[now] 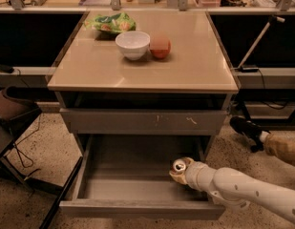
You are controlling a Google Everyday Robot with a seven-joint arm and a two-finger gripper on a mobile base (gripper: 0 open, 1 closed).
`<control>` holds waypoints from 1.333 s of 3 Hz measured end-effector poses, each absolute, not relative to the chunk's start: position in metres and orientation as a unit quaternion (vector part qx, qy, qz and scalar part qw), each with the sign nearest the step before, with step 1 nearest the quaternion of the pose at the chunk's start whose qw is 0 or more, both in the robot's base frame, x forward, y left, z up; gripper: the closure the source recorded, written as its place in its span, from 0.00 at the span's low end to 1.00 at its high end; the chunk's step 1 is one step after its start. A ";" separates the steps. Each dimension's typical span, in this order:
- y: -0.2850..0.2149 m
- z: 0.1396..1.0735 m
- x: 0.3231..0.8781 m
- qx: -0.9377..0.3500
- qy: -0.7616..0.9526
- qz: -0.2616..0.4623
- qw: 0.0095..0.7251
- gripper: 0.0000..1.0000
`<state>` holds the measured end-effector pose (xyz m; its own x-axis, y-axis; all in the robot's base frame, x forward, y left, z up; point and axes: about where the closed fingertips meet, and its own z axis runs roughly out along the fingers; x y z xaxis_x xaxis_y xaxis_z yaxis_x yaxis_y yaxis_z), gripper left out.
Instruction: Place coke can into middle drawer
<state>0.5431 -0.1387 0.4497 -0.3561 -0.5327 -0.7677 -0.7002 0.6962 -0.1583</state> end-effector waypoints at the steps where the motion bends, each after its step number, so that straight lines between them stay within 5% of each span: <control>1: -0.148 0.423 0.546 -0.357 0.832 0.105 0.412 1.00; 2: -0.148 0.422 0.546 -0.357 0.832 0.105 0.411 1.00; 4: -0.148 0.422 0.546 -0.357 0.832 0.105 0.411 0.58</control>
Offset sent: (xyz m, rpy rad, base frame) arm 0.0028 -0.0082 -0.0244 0.0134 0.0373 -0.0326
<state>0.5458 -0.1479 0.4216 -0.4075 -0.5073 -0.7594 -0.6802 0.7234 -0.1182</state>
